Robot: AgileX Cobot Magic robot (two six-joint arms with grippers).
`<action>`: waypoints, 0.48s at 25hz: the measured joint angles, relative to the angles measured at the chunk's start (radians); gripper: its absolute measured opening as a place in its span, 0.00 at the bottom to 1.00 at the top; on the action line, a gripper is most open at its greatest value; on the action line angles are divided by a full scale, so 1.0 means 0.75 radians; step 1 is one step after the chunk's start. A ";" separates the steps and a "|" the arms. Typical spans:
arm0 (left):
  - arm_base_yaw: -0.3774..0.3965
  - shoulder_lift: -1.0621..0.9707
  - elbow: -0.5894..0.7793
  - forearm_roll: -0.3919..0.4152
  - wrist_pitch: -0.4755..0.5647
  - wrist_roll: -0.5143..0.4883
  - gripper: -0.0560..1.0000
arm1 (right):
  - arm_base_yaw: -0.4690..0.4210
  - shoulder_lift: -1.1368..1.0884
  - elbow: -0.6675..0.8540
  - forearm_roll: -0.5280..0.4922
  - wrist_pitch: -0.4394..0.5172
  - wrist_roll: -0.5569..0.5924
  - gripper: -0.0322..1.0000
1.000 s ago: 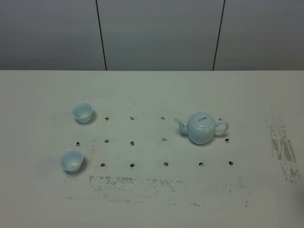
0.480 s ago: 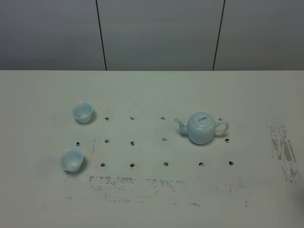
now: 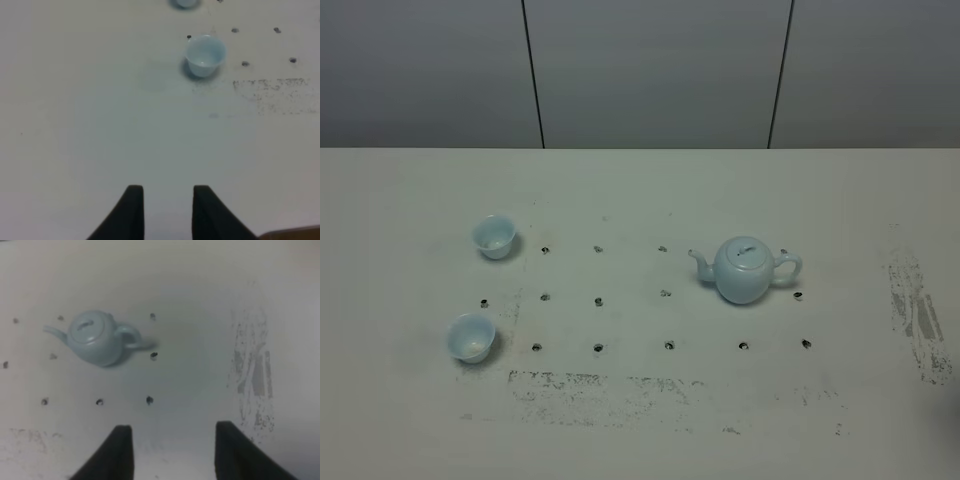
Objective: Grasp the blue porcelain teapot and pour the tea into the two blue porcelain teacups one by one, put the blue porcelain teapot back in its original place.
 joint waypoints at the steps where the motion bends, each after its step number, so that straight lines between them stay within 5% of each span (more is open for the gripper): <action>1: 0.000 0.000 0.000 0.000 0.000 0.000 0.34 | 0.017 0.006 0.000 0.003 -0.007 -0.006 0.41; 12: 0.000 0.000 0.000 0.000 0.000 0.000 0.34 | 0.133 0.400 0.000 -0.056 -0.122 0.013 0.38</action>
